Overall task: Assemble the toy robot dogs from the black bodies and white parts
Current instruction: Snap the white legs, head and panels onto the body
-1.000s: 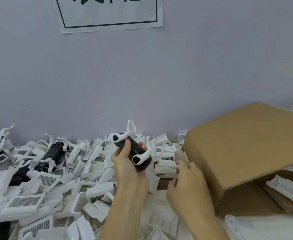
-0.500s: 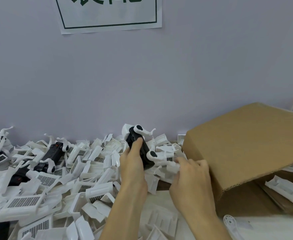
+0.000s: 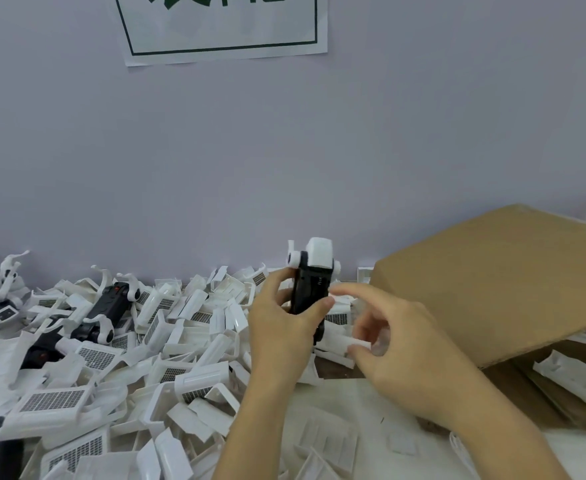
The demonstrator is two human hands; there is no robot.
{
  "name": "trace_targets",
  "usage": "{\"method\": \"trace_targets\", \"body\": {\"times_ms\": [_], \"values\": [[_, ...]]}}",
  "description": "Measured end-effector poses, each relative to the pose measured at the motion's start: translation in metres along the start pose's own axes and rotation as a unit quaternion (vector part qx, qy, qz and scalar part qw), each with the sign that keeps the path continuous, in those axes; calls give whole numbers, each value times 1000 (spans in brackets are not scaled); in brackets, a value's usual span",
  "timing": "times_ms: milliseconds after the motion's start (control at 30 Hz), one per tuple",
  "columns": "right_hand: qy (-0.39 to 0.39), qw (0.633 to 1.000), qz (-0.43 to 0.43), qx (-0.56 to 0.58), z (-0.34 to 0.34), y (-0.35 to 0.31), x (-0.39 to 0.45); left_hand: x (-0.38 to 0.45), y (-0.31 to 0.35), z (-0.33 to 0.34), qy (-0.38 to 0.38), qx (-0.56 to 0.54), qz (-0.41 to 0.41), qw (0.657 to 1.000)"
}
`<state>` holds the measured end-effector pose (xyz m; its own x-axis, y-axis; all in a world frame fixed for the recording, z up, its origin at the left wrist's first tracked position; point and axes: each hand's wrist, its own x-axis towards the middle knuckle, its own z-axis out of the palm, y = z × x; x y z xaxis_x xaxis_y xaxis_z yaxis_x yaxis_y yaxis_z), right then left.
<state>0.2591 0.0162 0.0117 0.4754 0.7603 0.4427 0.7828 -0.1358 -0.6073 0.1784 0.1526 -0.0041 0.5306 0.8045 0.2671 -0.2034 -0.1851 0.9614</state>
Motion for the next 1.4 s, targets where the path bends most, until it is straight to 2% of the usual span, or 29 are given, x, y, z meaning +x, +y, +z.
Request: {"method": "trace_targets", "body": {"times_ms": [67, 133, 233, 400, 567, 800, 933, 1100, 1267, 1400], "values": [[40, 999, -6, 26, -4, -2, 1, -1, -1, 2, -38, 28, 5, 999], [111, 992, -4, 58, -1, -3, 2, -3, -1, 7, -73, 39, 0, 997], [208, 967, 24, 142, 5, 1, 4, -6, 1, 13, -115, 12, -17, 993], [283, 923, 78, 247, 17, 5, 8, -8, 4, 16, -141, -46, -46, 988], [295, 913, 103, 264, 29, 3, 8, -7, 5, 18, -146, -107, -84, 980], [277, 931, 107, 211, 28, 5, 5, -7, 1, 19, -118, -124, -45, 984], [298, 929, 97, 196, 26, 3, 6, -7, 2, 18, -106, -130, -38, 985], [279, 940, 91, 173, 33, 1, 6, -6, 0, 19, -129, -135, -66, 980], [317, 931, 102, 150, 31, 2, 6, -9, 2, 21, -195, -120, -9, 973], [314, 936, 104, 122, 34, -2, 5, -9, 1, 22, -197, -104, 19, 975]]}}
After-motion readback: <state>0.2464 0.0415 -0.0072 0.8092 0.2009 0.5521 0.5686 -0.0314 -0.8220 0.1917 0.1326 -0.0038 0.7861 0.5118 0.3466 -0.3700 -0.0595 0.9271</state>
